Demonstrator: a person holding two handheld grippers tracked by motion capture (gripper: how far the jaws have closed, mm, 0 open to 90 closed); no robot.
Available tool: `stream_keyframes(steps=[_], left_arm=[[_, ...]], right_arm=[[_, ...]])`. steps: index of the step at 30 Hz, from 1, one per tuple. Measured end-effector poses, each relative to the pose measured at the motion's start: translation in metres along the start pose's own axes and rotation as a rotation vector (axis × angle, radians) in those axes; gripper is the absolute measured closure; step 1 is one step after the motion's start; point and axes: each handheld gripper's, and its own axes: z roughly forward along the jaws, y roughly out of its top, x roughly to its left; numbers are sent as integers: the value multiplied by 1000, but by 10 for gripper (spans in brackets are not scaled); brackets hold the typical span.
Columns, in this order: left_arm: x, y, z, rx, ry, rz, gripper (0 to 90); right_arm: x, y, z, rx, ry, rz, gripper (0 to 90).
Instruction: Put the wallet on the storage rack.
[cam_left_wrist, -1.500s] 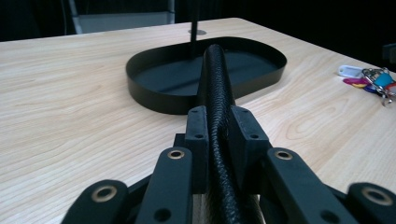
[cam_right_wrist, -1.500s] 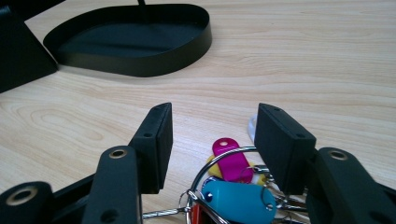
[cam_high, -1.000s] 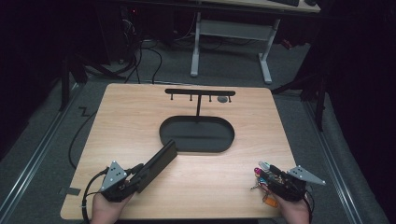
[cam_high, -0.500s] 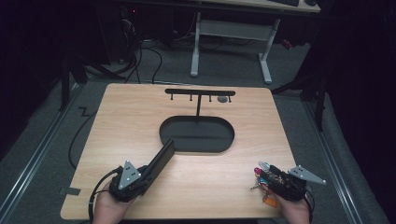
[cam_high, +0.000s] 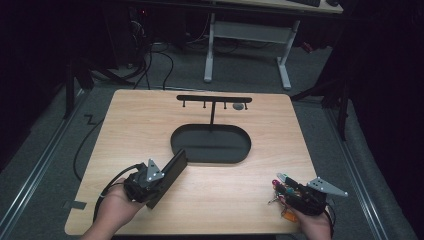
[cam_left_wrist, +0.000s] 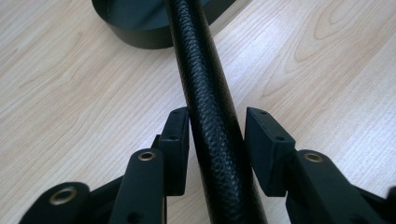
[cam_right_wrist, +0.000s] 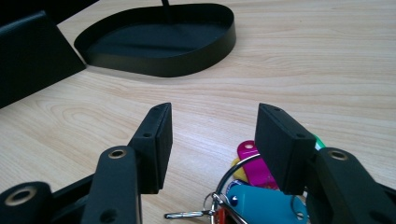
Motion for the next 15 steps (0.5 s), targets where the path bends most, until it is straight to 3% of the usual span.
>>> stream_keyframes(steps=[3,12,15], left_arm=[[3,5,0,39,-15,-7,620],[5,28,4,177,-2,31,659],[5,30,5,186,-5,41,660]], right_arm=[[1,0,0,-1,5,-7,471],[-2,1,-2,-8,1,5,472],[-2,1,-2,-8,2,6,472]])
